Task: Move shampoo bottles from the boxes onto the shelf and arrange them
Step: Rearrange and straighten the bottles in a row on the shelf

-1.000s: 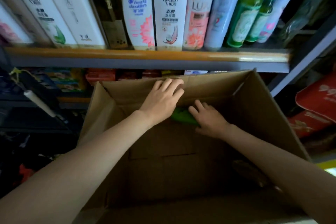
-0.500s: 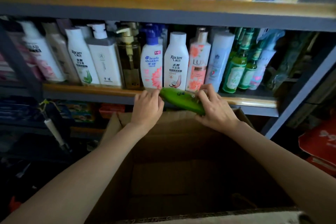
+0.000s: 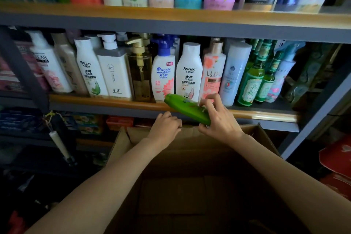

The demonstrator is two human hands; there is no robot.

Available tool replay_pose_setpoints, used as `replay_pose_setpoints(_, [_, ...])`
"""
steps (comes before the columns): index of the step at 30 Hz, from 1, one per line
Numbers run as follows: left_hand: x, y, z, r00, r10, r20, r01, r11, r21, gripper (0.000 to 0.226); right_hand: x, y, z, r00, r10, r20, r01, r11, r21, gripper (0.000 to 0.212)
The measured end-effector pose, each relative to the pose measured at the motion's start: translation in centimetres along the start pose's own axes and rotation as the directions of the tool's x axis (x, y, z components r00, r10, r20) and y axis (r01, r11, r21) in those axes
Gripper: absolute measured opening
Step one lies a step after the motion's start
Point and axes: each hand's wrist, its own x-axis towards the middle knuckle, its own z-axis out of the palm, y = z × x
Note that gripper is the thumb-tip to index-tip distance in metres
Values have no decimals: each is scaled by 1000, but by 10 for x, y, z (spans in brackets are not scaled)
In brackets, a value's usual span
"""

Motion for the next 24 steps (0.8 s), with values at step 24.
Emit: replay_pose_setpoints(24, [-3, -44, -119, 889, -398, -226, -141, 231, -963, 20, 73, -115, -15, 913, 351, -209, -170, 792, 587, 36])
